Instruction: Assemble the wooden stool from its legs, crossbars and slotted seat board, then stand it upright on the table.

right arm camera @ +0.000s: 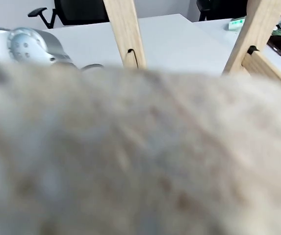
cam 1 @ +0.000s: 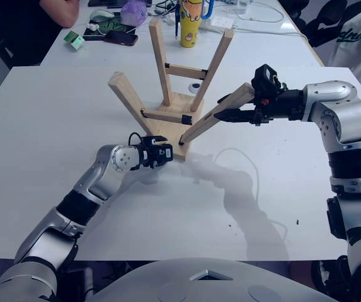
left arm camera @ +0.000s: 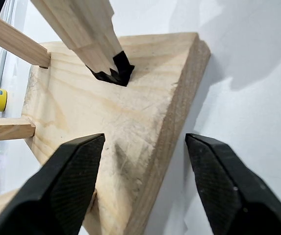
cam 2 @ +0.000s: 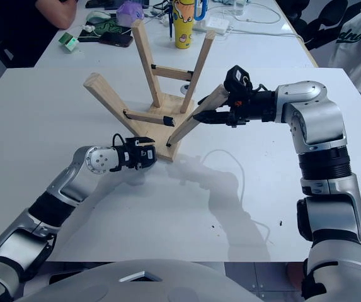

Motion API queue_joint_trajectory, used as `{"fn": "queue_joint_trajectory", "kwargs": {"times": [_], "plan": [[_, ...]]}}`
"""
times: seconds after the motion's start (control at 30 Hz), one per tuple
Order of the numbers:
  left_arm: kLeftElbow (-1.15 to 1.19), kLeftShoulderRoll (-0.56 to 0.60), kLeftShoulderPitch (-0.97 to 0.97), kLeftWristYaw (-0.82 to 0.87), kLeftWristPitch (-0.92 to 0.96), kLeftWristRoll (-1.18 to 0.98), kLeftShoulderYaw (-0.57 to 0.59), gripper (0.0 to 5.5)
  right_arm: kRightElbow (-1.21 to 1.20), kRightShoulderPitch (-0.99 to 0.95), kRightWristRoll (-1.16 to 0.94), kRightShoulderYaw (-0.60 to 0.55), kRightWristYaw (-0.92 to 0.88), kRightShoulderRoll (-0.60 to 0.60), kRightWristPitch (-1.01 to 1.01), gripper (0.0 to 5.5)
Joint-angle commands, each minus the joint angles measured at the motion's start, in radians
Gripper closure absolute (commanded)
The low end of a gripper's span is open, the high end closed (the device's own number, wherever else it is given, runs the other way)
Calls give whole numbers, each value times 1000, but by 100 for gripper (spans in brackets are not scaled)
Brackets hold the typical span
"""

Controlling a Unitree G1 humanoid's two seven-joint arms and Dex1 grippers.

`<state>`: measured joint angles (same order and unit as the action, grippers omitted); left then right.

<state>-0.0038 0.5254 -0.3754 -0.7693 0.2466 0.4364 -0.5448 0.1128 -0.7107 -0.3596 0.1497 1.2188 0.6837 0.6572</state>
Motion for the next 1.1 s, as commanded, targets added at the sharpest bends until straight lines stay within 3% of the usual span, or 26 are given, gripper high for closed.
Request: {"fn": "queue_joint_trajectory", "kwargs": {"times": [0.03, 0.17, 0.57, 0.9, 1.1], "plan": [[48, -8, 125, -47, 49, 2, -66, 241, -131, -26, 7, 62, -55, 21, 185, 345], [35, -28, 141, -24, 77, -5, -56, 241, -229, -44, 9, 143, -80, 9, 277, 345], [25, -115, 182, 59, 151, -6, -60, 241, -217, -35, 98, 315, -86, 35, 243, 345], [72, -169, 172, 103, 151, -1, -56, 241, 37, -150, 141, 372, -27, -45, 163, 345], [87, -185, 174, 119, 152, -5, -47, 241, 63, -209, 189, 437, 4, -79, 108, 345]]}}
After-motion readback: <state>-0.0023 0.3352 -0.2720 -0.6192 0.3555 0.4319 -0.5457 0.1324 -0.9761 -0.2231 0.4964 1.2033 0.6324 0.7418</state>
